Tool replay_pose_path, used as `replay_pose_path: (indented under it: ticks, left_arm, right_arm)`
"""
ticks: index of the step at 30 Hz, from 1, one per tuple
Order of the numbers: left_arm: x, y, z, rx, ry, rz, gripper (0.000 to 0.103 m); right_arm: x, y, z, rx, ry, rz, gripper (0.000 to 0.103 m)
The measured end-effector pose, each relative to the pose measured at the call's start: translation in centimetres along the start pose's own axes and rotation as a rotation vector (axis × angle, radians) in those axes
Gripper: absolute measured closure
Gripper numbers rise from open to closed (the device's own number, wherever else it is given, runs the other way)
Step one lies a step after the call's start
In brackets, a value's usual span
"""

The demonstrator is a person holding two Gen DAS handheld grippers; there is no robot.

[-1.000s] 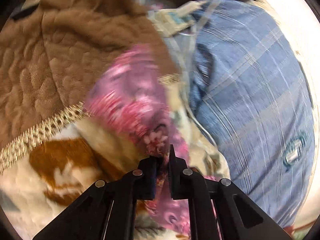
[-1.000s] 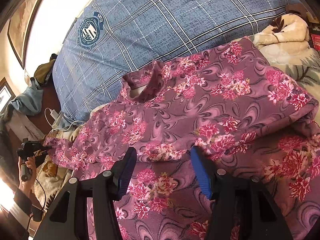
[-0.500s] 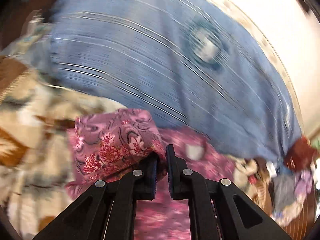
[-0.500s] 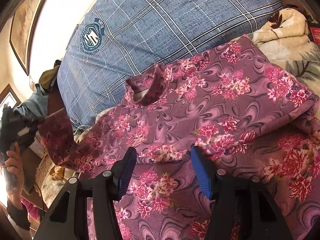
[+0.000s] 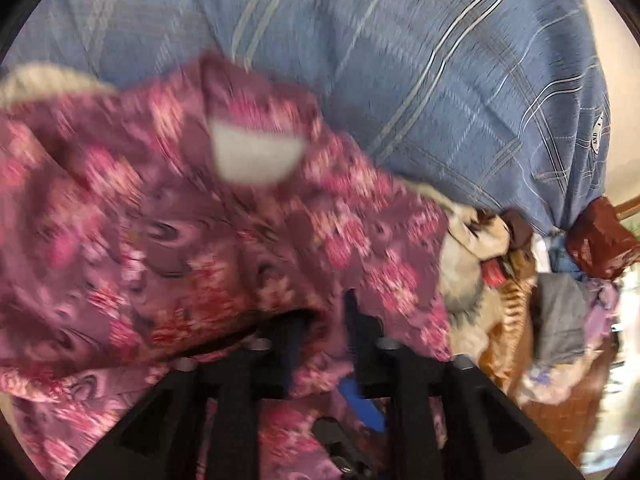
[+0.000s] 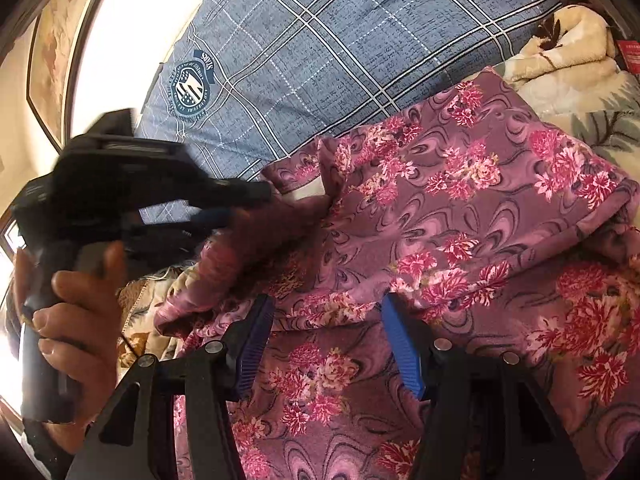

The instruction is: Fold small clothes

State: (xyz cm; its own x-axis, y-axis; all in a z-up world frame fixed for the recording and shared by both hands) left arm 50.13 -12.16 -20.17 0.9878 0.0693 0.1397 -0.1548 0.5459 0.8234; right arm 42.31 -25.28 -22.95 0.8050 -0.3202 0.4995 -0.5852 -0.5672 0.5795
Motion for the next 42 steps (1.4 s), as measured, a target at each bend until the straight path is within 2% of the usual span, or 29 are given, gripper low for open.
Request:
replay_pose_path:
  ticks: [1,4,7,10,11,12,14,16,17,19,22,25,28,30,32,34,37,40,41,42]
  left_arm:
    - [0.2,0.0,-0.3,-0.021,0.017,-0.007,0.066]
    - [1.3,1.7,-0.3,-0.078,0.027,0.045,0.055]
    - [1.5,5.9,-0.7,-0.132,0.036,0.112,0.05]
    - [1.0,9.8,-2.4,-0.191,0.059,0.171,0.036]
    - [0.8,10.5,-3.1,-0.194,0.074,0.189,0.027]
    - [0.5,10.6,-3.8,-0.176,0.083,0.193,0.025]
    - [0.1,9.7,-4.2,-0.165,0.091,0.159,0.027]
    - [-0.5,7.8,-2.6,-0.226,0.074,0.089,0.027]
    - [-0.7,7.7,-2.0,-0.236,0.063,0.079,0.027]
    - [-0.5,6.6,-0.5,-0.228,0.021,0.052,0.027]
    - [-0.7,5.2,1.5,-0.237,-0.01,-0.031,0.027]
    - [-0.9,6.9,1.6,-0.226,-0.044,0.021,0.027]
    - [-1.8,11.2,-1.3,-0.176,-0.065,0.17,0.026]
    - [-2.8,13.6,-5.5,-0.082,-0.018,0.261,0.026]
    - [-4.1,15.2,-9.7,-0.013,0.044,0.318,0.026]
    - [-5.6,16.1,-13.3,0.014,0.112,0.343,0.027]
    - [-7.5,16.6,-16.8,-0.041,0.208,0.325,0.027]
    - [-8.5,16.1,-18.2,-0.139,0.277,0.292,0.027]
    - [-8.7,15.5,-18.2,-0.164,0.292,0.272,0.027]
    - [-8.5,14.9,-18.3,-0.172,0.297,0.262,0.027]
  right_arm:
    - [0.0,0.0,0.0,0.001,-0.001,0.0,0.044]
    - [0.0,0.0,0.0,0.001,-0.001,0.0,0.044]
    - [-0.1,-0.1,0.0,-0.006,0.001,-0.004,0.044]
    - [0.0,-0.2,0.0,-0.011,0.001,-0.008,0.044]
    - [0.0,-0.3,0.0,-0.013,0.002,-0.009,0.044]
    - [0.0,-0.3,-0.1,-0.016,0.004,-0.011,0.044]
    - [0.0,-0.5,-0.1,-0.031,0.01,-0.019,0.043]
    - [0.0,-0.6,-0.1,-0.035,0.013,-0.021,0.043]
    - [0.0,-0.5,-0.1,-0.029,0.009,-0.018,0.043]
    - [0.1,-0.5,0.0,-0.022,0.003,-0.014,0.043]
    - [0.0,-0.6,0.0,-0.032,0.008,-0.02,0.043]
    - [-0.1,-0.3,0.0,-0.037,0.002,-0.033,0.043]
    - [-0.7,0.7,0.0,-0.093,0.029,-0.067,0.043]
    - [-0.7,1.3,-0.9,-0.106,0.063,-0.078,0.04]
    - [-0.2,1.3,-2.8,-0.107,0.129,-0.075,0.04]
    - [0.3,0.5,-5.3,-0.115,0.218,-0.073,0.033]
    - [-0.1,-2.7,-8.7,-0.179,0.38,-0.137,0.03]
    - [-1.3,-6.7,-9.5,-0.323,0.524,-0.224,0.029]
    - [-1.5,-7.9,-9.1,-0.393,0.567,-0.248,0.03]
    - [-1.4,-8.5,-9.0,-0.424,0.597,-0.251,0.034]
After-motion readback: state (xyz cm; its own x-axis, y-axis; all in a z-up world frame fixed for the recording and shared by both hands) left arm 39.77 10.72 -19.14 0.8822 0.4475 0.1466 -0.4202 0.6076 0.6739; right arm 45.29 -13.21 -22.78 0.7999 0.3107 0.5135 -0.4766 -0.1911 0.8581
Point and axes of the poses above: each gripper's, at about its wrist camera, not at the fingertips, and y roughly against the way its jaws point, z to its right, x to its top, the point moved 10 cm from there along -y, roughly the way its jaws point, and after that the axes turned 5 degrees about -z, right-handed, at the moved point
